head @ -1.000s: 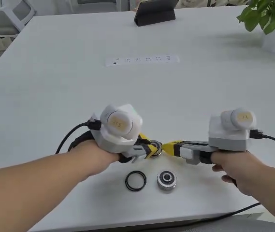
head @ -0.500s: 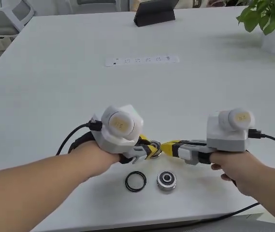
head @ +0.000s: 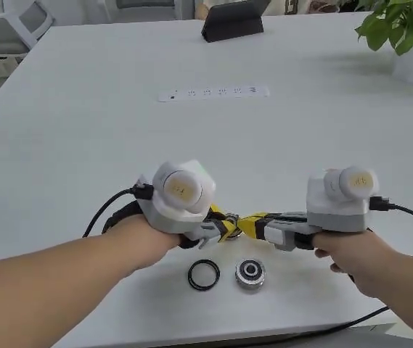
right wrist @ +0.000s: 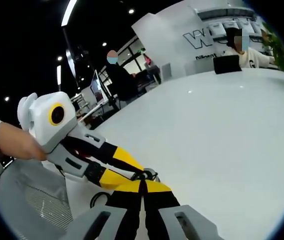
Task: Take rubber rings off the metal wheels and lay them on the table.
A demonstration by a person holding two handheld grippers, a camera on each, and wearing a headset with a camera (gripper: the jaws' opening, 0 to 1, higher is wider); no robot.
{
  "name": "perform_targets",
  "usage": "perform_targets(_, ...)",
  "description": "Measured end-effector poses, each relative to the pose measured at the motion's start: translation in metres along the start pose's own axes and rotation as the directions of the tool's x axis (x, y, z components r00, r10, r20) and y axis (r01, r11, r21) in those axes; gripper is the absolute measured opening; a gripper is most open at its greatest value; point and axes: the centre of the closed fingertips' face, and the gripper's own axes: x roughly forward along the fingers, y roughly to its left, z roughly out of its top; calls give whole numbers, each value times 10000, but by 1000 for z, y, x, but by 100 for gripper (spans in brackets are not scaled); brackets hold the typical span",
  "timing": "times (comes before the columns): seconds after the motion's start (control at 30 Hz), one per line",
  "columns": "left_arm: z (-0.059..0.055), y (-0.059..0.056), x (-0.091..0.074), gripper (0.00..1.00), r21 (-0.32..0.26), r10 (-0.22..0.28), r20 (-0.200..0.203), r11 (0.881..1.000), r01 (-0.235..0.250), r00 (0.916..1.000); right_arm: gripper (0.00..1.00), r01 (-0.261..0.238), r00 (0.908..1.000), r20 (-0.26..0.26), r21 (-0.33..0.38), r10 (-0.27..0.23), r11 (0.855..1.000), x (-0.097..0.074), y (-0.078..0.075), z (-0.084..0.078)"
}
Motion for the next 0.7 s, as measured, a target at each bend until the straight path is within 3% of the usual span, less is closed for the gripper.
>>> perform_targets(0.7,0,0,0,7,8,-42,15,10000,42,10000,0,-425,9986,314,252,417,9988,-3,7,4)
